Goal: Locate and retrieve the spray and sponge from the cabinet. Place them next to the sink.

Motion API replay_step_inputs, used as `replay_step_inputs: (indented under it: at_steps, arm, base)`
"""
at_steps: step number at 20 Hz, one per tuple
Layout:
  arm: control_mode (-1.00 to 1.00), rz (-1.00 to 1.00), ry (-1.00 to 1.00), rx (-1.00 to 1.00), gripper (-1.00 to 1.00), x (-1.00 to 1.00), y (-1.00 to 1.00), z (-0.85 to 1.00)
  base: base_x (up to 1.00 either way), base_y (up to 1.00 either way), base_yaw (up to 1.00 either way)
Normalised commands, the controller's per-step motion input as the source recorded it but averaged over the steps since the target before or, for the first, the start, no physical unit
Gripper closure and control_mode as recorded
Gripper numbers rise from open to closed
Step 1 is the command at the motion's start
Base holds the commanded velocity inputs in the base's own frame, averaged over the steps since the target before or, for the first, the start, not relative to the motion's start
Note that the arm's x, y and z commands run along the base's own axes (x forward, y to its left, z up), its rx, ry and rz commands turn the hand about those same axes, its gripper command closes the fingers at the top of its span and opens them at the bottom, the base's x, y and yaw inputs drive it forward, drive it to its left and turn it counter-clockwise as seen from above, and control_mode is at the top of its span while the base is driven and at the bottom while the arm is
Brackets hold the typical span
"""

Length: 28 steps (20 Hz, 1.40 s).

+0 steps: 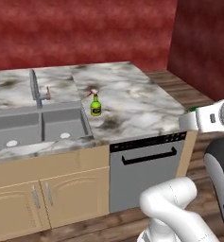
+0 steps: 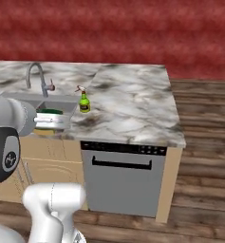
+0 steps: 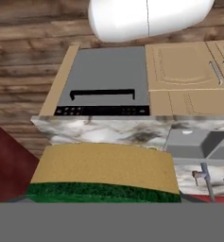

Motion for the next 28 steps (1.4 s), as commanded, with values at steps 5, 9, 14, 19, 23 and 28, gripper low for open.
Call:
replay_step_inputs:
  at_steps: [5, 9, 14, 19, 23, 28]
  arm:
    - [1.00, 0.00, 0.00, 0.00, 1.00, 0.00, 0.00, 0.00]
    - [1.00, 0.00, 0.00, 0.00, 1.00, 0.00, 0.00, 0.00]
    - [1.00, 0.00, 0.00, 0.00, 1.00, 0.00, 0.00, 0.00]
    - [1.00, 0.00, 0.00, 0.00, 1.00, 0.00, 0.00, 0.00]
    - [1.00, 0.00, 0.00, 0.00, 1.00, 0.00, 0.00, 0.00]
    - [1.00, 0.00, 0.00, 0.00, 1.00, 0.00, 0.00, 0.00]
  base:
    - [0.06, 0.67, -0.22]
    - [0.11, 0.59, -0.21]
    - [0.38, 0.44, -0.11]
    - [0.45, 0.30, -0.09]
    - [0.37, 0.01, -0.01]
    - [0.48, 0.04, 0.00]
